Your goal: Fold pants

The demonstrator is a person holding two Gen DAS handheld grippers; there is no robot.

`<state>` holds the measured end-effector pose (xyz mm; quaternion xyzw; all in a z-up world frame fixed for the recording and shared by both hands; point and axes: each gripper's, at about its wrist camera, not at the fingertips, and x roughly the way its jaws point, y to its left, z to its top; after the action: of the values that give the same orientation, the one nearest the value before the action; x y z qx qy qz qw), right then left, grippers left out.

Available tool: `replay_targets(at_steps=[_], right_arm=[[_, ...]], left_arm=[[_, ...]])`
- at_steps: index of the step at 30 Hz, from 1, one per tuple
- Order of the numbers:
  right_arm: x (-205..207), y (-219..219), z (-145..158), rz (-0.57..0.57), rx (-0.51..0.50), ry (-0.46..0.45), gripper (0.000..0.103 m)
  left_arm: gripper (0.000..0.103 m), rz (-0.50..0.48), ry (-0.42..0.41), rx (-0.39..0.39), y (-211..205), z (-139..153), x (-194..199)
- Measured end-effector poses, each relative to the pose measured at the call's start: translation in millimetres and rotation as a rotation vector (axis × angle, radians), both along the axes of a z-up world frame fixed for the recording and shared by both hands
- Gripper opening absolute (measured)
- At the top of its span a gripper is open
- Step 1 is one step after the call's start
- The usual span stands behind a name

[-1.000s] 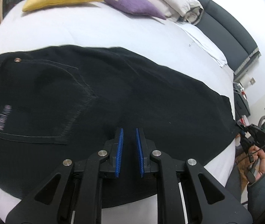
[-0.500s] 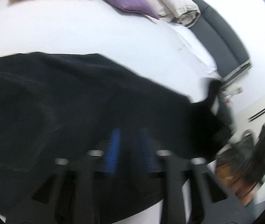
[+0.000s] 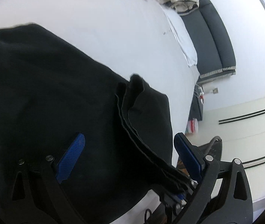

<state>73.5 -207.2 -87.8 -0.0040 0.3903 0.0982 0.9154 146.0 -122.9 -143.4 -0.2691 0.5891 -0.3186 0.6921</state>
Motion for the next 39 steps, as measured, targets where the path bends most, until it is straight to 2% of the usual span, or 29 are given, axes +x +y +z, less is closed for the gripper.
replay_targets(at_steps=[3, 4, 5, 7, 9, 10, 11, 20, 24, 27, 29, 31, 34, 36, 39], right_arm=[[-5, 11, 5, 0.035, -0.031, -0.027, 0.009], [-7, 18, 5, 0.049, -0.041, -0.031, 0.008], [-9, 25, 6, 0.064, -0.051, -0.034, 0.008], [-9, 37, 7, 0.078, -0.059, -0.039, 0.008], [-10, 45, 9, 0.081, -0.053, -0.043, 0.009], [-9, 51, 11, 0.089, -0.048, -0.046, 0.009], [-10, 55, 12, 0.093, -0.051, -0.048, 0.009], [-4, 114, 13, 0.184, -0.046, -0.055, 0.009], [-3, 133, -1, 0.209, -0.046, -0.032, 0.009], [6, 144, -24, 0.225, -0.049, 0.044, 0.01], [11, 148, -42, 0.233, -0.047, 0.112, 0.015], [10, 144, -42, 0.232, -0.008, 0.145, 0.019], [1, 118, -24, 0.252, 0.141, 0.172, 0.053], [-5, 96, -10, 0.246, 0.213, 0.169, 0.055], [-2, 41, 10, 0.152, 0.313, 0.138, 0.055]], left_arm=[[0.088, -0.021, 0.01, -0.03, -2, -2, 3], [0.072, -0.026, 0.013, -0.042, -3, -1, 4], [0.051, -0.034, 0.015, -0.051, -3, -2, 4], [0.028, -0.04, 0.012, -0.032, 1, -1, 6], [0.022, -0.04, 0.001, -0.035, 9, 0, 5], [0.013, -0.034, -0.009, -0.031, 16, 2, 5], [0.01, -0.031, -0.02, -0.025, 21, 4, 7], [0.007, 0.017, -0.075, 0.038, 97, 22, 7], [0.007, 0.06, -0.068, 0.086, 125, 13, 6], [0.008, 0.061, -0.052, 0.122, 135, -6, 9], [0.009, 0.06, -0.047, 0.116, 138, -15, 8], [0.009, 0.06, -0.048, 0.121, 138, -14, 10], [0.015, 0.066, -0.085, 0.185, 146, -2, 3], [0.017, 0.079, -0.129, 0.282, 162, 11, -4], [0.017, 0.13, -0.191, 0.382, 179, 30, -14]])
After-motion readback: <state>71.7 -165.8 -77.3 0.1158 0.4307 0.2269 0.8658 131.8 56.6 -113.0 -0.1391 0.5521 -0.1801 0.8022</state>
